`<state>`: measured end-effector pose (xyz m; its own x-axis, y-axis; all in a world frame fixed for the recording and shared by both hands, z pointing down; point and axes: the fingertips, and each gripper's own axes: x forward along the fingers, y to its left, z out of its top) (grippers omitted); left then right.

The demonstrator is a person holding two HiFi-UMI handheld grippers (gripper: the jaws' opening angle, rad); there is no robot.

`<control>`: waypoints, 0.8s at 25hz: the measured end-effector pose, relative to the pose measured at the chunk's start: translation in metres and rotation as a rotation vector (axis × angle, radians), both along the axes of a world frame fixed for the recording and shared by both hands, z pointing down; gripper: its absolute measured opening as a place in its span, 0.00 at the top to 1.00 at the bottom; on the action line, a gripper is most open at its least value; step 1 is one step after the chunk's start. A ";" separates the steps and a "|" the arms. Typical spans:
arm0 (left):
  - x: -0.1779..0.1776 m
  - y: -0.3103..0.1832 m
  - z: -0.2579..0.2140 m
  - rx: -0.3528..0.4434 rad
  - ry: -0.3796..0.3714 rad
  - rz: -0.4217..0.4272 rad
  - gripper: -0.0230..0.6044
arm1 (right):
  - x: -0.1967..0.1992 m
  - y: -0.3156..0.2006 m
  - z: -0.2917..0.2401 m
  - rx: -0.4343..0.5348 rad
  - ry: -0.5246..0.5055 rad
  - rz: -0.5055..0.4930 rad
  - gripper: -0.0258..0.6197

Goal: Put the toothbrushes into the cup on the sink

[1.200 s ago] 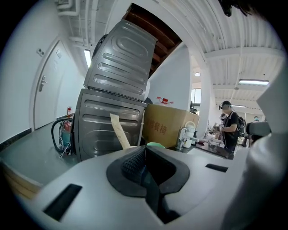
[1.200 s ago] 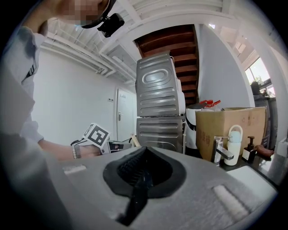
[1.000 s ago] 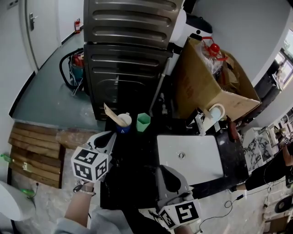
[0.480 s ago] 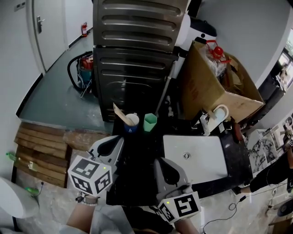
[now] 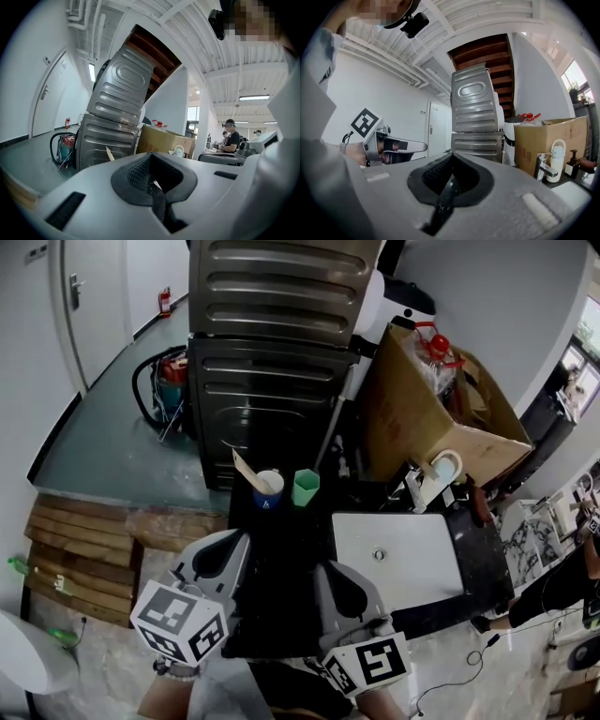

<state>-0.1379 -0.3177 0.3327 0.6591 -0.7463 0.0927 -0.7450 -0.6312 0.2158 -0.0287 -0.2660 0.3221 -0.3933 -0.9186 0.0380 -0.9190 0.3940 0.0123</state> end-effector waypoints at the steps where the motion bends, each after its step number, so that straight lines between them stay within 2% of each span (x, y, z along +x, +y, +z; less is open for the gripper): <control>1: -0.001 0.001 0.001 -0.003 0.003 0.005 0.96 | -0.001 0.002 0.001 -0.004 0.001 0.006 0.96; 10: -0.009 0.019 0.008 -0.029 0.027 0.038 0.96 | -0.013 0.023 0.011 -0.022 -0.003 0.044 0.96; 20: -0.012 0.045 0.005 -0.025 0.024 0.007 0.96 | -0.018 0.042 0.006 -0.008 -0.004 0.000 0.96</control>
<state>-0.1503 -0.2729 0.3376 0.6663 -0.7396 0.0953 -0.7353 -0.6303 0.2492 -0.0463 -0.2244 0.3285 -0.3938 -0.9181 0.0439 -0.9189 0.3944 0.0050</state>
